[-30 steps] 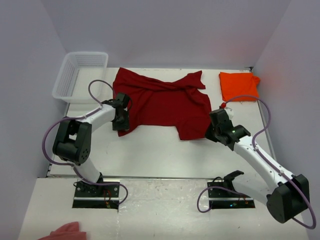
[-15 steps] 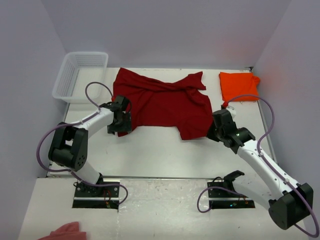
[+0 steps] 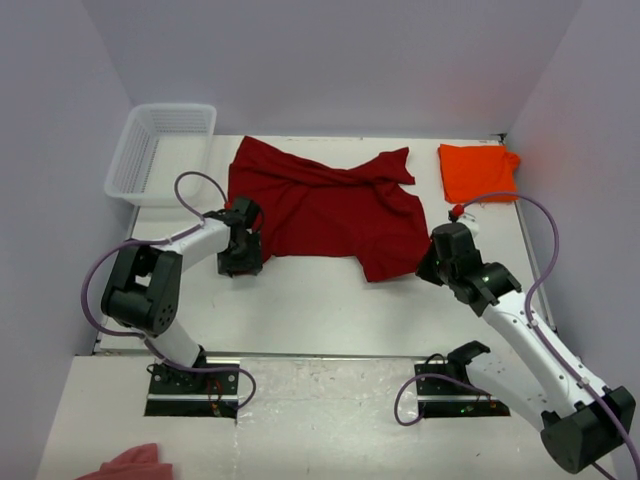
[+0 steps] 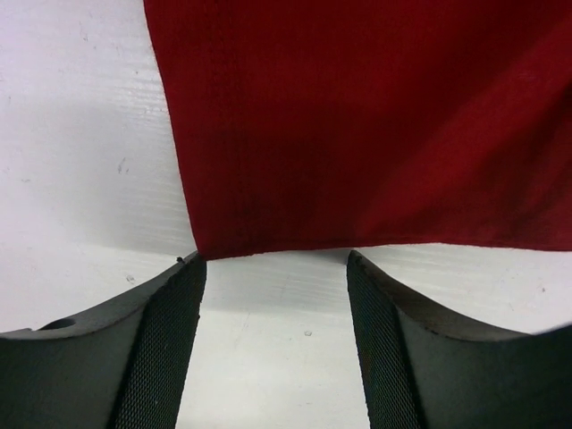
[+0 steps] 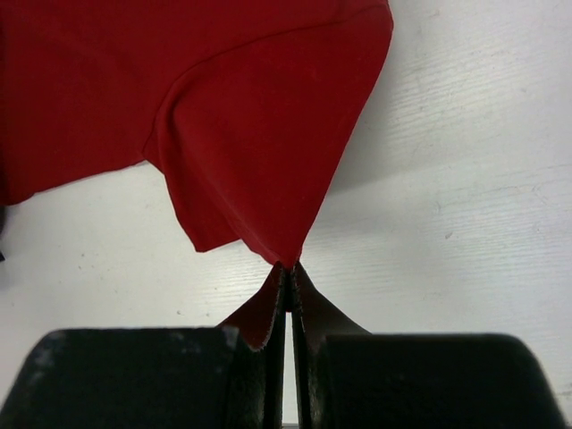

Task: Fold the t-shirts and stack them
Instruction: Flatten out the tshirt

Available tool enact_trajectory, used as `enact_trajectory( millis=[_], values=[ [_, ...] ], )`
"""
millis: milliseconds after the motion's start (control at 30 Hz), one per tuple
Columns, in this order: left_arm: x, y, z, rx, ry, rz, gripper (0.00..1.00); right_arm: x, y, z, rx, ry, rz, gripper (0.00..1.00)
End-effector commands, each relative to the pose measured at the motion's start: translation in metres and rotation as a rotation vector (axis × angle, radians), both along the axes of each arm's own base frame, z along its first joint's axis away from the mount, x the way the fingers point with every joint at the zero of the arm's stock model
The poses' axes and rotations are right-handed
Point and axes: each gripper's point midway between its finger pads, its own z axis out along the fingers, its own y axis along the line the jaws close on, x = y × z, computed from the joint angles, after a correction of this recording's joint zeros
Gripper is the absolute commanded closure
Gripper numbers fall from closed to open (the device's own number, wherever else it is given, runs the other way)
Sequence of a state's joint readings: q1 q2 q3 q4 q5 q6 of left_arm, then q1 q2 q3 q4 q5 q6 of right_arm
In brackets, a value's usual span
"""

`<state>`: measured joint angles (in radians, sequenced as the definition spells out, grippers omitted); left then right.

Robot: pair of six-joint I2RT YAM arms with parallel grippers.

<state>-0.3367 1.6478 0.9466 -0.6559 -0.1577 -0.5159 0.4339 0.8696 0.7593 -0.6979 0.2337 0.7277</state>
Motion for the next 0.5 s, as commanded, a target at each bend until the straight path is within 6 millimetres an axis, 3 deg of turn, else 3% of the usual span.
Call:
enact_trajectory(
  millis=[0, 467],
  values=[
    [0.013, 0.000, -0.004, 0.024, -0.022, 0.012, 0.35, 0.000, 0.001, 0.011, 0.001, -0.020, 0.011, 1.00],
    [0.004, 0.013, 0.020, 0.066, -0.048, 0.041, 0.34, 0.000, -0.005, 0.017, -0.017, -0.037, -0.003, 1.00]
  ],
)
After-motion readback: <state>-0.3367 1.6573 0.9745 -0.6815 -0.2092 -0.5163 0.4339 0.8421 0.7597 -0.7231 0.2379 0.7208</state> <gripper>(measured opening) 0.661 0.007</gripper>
